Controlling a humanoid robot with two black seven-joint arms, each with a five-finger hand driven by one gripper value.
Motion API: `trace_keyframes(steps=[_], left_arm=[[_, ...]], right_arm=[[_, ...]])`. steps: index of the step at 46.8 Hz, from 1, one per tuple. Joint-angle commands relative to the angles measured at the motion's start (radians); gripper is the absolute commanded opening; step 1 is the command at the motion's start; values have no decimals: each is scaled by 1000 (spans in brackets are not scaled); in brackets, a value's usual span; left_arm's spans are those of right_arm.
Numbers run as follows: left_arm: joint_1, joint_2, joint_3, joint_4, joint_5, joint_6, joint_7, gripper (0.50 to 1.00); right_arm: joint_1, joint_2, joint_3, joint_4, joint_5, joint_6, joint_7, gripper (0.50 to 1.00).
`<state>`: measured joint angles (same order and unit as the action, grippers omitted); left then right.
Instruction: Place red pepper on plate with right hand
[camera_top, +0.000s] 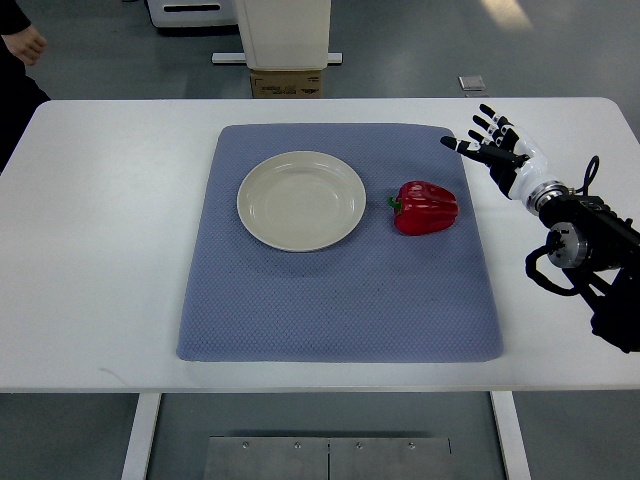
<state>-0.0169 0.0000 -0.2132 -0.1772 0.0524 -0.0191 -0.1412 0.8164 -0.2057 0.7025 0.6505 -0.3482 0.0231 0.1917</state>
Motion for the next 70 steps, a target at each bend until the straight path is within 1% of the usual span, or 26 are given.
trace_keyframes(steps=[1,70], left_arm=[[0,0,0,1,0,1,0,1000],[0,0,0,1,0,1,0,1000]], right_arm=[[1,0,0,0,0,0,2,1000],[24,-1,11,-2,0,0,14,1000]])
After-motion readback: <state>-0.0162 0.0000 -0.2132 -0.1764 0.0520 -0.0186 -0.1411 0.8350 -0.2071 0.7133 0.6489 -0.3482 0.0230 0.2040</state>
